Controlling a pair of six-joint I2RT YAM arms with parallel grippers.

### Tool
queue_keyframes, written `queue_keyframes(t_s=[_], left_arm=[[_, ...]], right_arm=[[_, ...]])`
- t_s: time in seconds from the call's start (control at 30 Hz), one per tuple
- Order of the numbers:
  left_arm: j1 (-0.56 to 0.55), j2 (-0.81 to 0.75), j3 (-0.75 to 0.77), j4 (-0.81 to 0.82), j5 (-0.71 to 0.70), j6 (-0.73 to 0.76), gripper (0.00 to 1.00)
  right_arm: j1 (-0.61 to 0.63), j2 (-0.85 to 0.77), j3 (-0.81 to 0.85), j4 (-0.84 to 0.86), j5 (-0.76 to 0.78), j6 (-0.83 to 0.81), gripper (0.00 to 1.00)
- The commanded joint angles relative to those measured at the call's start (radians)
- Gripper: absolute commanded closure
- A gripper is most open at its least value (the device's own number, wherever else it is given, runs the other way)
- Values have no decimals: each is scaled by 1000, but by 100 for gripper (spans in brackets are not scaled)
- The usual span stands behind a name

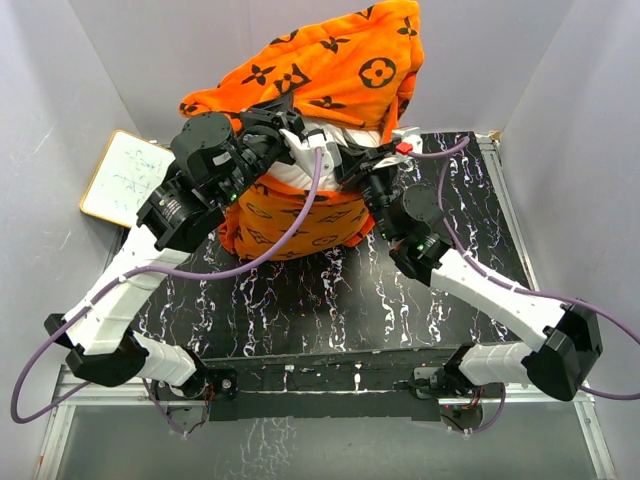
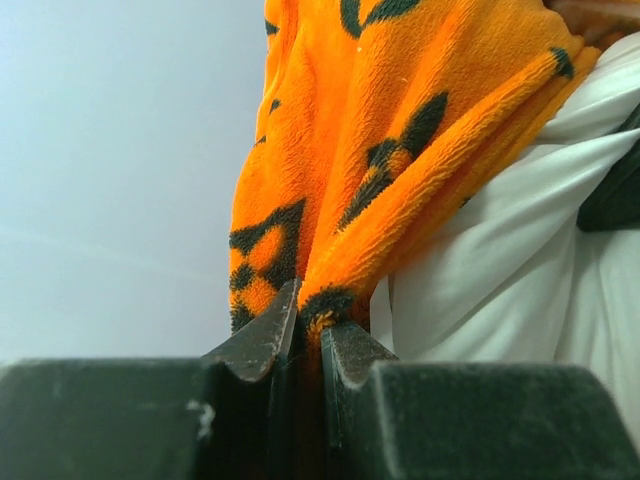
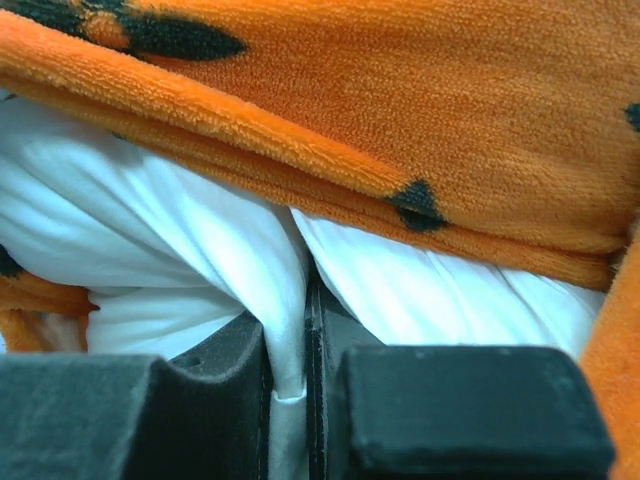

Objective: Remove the pillowcase from the pillow
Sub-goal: Remove the pillow from the pillowcase.

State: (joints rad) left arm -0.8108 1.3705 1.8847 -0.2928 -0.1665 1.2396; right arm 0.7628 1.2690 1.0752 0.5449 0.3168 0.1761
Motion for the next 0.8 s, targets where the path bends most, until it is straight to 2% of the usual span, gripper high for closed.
queue_keyframes(t_s=[0.0,0.13,0.23,0.3,0.37,0.47,0.6,0.77], left_arm=[[45,-143,184,337,-331,53,99],[43,-109,214,341,-390,10,89],[42,-80,226,246,-438,-84,79],[43,-57,251,72,-465,-215,74],[42,-10,311,-220,-451,-399,70],[42,79,406,-524,-357,-592,68],[45,166,514,-778,-175,-772,64],[67,220,533,-970,175,-962,76]], right_arm=[[-156,-45,-91,-220,426,-77,92],[-168,-132,-148,-222,415,-67,92],[-173,-215,-209,-207,349,-40,92],[-172,-272,-259,-182,285,-38,92],[-172,-320,-310,-161,224,-50,92],[-173,-377,-341,-178,131,-65,92],[-173,-418,-345,-218,51,-73,92],[-173,-454,-266,-239,-112,-131,92]])
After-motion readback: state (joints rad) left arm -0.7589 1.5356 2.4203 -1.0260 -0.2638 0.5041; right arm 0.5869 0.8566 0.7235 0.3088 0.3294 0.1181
